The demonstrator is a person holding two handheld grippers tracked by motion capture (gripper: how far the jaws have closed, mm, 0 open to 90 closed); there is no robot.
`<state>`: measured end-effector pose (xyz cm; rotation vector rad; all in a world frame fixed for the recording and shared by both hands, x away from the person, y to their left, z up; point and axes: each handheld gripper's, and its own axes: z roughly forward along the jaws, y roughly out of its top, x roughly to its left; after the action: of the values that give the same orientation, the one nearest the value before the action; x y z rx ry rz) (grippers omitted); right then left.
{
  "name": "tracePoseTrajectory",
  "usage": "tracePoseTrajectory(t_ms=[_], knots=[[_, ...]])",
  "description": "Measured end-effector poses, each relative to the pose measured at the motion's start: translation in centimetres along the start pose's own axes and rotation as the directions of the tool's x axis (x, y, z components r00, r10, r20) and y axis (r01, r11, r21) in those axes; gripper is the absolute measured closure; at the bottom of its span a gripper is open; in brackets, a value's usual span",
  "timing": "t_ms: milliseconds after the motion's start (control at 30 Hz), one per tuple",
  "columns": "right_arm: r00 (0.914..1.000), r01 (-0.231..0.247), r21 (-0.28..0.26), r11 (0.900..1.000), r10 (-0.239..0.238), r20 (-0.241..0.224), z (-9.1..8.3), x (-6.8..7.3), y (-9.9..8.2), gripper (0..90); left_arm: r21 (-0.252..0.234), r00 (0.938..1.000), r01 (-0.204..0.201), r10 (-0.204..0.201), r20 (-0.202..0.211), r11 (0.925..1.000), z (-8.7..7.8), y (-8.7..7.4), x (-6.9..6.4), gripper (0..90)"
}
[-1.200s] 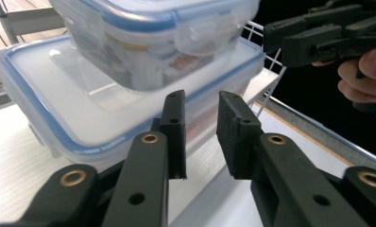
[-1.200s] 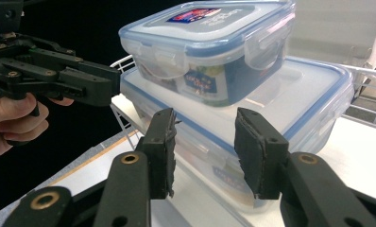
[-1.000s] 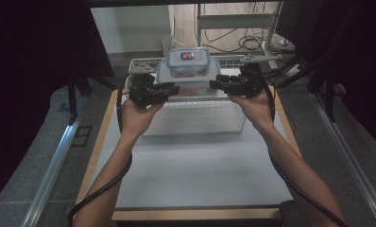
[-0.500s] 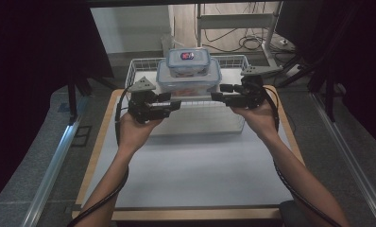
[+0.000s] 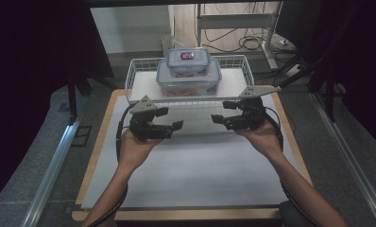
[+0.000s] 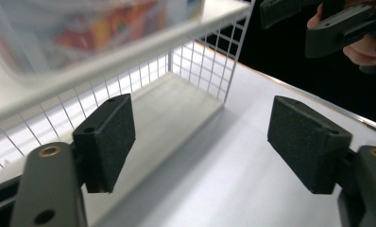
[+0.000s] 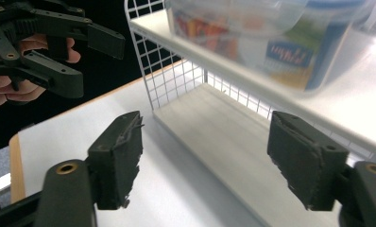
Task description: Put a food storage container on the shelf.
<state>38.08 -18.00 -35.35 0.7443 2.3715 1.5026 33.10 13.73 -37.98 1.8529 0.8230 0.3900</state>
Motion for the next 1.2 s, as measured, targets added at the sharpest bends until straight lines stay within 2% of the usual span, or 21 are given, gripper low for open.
tracePoseTrajectory(t_ms=[167, 367, 600, 833, 933, 1000, 1100, 1200], knots=[[0.9992, 0.031, 0.015, 0.9994, -0.031, 0.024, -0.1, 0.8, -1.9, 18.6, 0.019, 0.9999, 0.007, -0.007, -0.015, 0.9998, -0.2, -2.1, -0.6, 15.3], [0.9978, 0.044, 0.041, 0.9982, -0.046, 0.048, -0.5, 1.5, -4.3, 14.0, 0.03, 0.9995, 0.022, -0.021, -0.022, 0.9993, -0.7, -4.3, -1.2, 12.2], [0.9979, 0.029, 0.056, 0.998, -0.032, 0.057, -1.1, 1.9, -6.8, 10.6, 0.065, 0.9986, -0.01, 0.013, -0.051, 0.9978, -1.1, -6.5, -2.3, 8.6], [0.9984, 0.022, 0.057, 0.9982, -0.025, 0.051, -1.6, 1.9, -9.0, 8.0, 0.081, 0.9976, -0.016, 0.021, -0.066, 0.9966, -1.3, -9.0, -3.1, 7.1], [0.9989, 0.024, 0.05, 0.9984, -0.026, 0.039, -1.7, 1.8, -10.0, 6.8, 0.057, 0.9981, 0.007, -0.003, -0.062, 0.9984, -1.5, -10.3, -2.9, 7.8], [0.999, 0.021, 0.047, 0.9987, -0.023, 0.039, -1.7, 1.7, -10.7, 6.6, 0.069, 0.9976, 0.017, -0.012, -0.068, 0.9975, -1.4, -11.1, -2.6, 7.8], [0.998, 0.017, 0.055, 0.9983, -0.021, 0.06, -1.8, 1.5, -12.0, 6.5, 0.075, 0.9973, 0.031, -0.026, -0.069, 0.9967, -1.4, -12.1, -2.5, 7.8], [0.9966, 0.008, 0.076, 0.9971, -0.015, 0.081, -1.9, 1.1, -13.0, 6.2, 0.09, 0.9962, 0.02, -0.012, -0.086, 0.9957, -1.3, -12.8, -2.7, 7.2]])
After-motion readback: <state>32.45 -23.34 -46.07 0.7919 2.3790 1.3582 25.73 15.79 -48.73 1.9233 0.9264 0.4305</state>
